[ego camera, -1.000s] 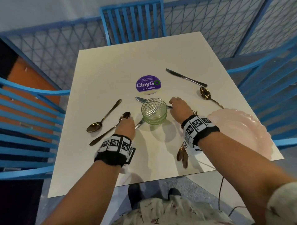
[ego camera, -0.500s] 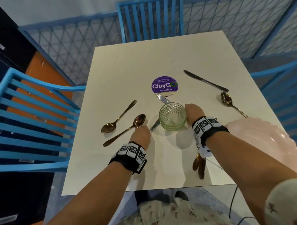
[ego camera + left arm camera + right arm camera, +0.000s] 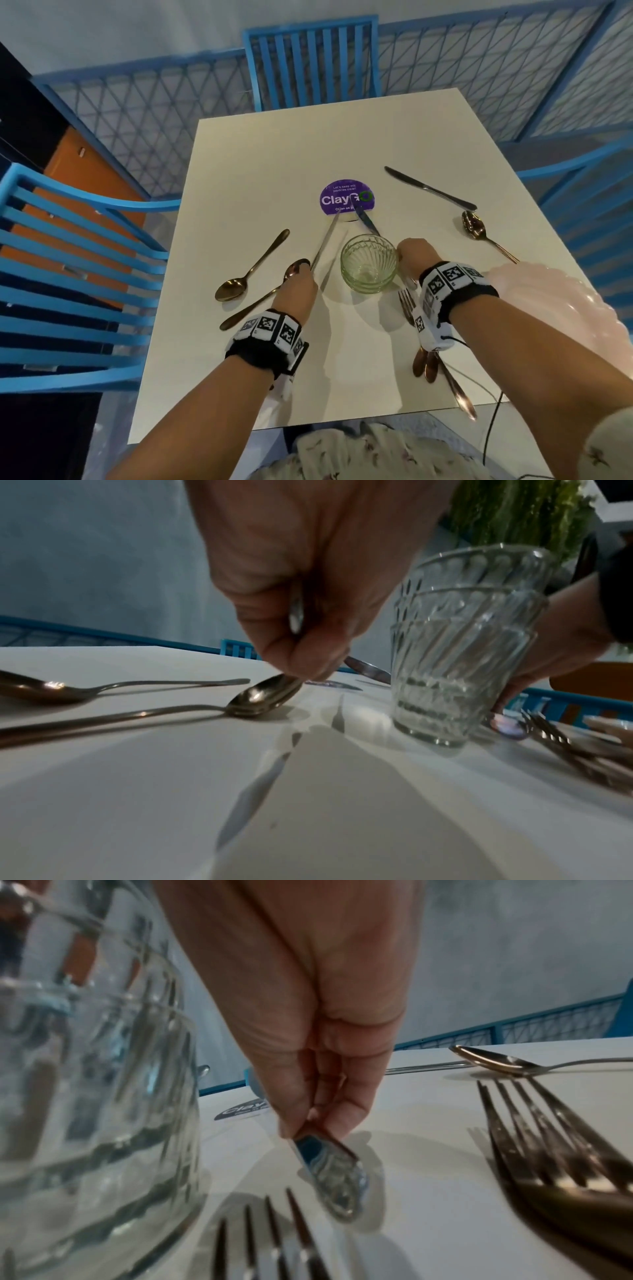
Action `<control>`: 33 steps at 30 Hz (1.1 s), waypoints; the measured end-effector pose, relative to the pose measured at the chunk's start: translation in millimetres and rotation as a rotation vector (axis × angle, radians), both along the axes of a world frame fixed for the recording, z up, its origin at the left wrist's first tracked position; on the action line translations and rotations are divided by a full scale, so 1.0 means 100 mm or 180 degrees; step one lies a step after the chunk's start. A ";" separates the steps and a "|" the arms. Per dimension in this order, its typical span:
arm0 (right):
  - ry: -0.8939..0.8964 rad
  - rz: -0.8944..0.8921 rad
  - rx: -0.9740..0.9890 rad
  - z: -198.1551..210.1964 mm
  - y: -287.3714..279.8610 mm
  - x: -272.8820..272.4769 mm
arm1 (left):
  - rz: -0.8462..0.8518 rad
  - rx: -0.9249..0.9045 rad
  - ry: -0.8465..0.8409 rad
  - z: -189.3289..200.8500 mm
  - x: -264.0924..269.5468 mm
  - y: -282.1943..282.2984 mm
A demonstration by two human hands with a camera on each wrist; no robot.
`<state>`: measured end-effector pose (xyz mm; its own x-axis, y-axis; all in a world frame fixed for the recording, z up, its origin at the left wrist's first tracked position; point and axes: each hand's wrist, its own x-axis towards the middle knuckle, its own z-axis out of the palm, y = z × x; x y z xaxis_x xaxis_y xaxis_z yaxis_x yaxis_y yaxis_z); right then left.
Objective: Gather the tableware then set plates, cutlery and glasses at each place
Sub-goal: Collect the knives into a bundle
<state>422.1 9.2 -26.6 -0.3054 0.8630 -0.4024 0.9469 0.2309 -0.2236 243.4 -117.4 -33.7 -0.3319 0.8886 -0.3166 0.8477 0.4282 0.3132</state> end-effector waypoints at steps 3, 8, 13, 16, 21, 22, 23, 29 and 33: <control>0.0341 -0.0189 0.0112 0.08 0.02 0.02 | 0.0123 0.0473 -0.0392 0.13 -0.05 0.05; 0.1193 -0.0700 0.0586 0.29 0.06 0.08 | 0.0393 0.1173 -0.1194 0.41 -0.12 0.18; 0.1823 -0.0930 0.0832 0.66 -0.01 0.16 | 0.0682 0.1529 -0.2433 0.69 -0.04 0.39; 0.2361 -0.0978 0.0684 0.88 -0.17 0.19 | 0.0475 0.1572 -0.2928 0.93 0.20 0.43; 0.2937 -0.1030 0.0384 1.03 -0.49 0.19 | 0.0480 0.1483 -0.3534 1.09 0.67 0.42; 0.2975 -0.1076 0.0391 1.04 -0.53 0.21 | 0.0537 0.1480 -0.3594 1.09 0.74 0.41; 0.3034 -0.1134 0.0385 1.04 -0.57 0.25 | 0.0597 0.1479 -0.3656 1.09 0.79 0.39; 0.3137 -0.1155 0.0149 0.98 -0.79 0.41 | 0.0604 0.1402 -0.3691 1.03 1.01 0.36; 0.3220 -0.1206 0.0093 0.89 -0.88 0.44 | 0.0533 0.1354 -0.3331 0.94 1.14 0.34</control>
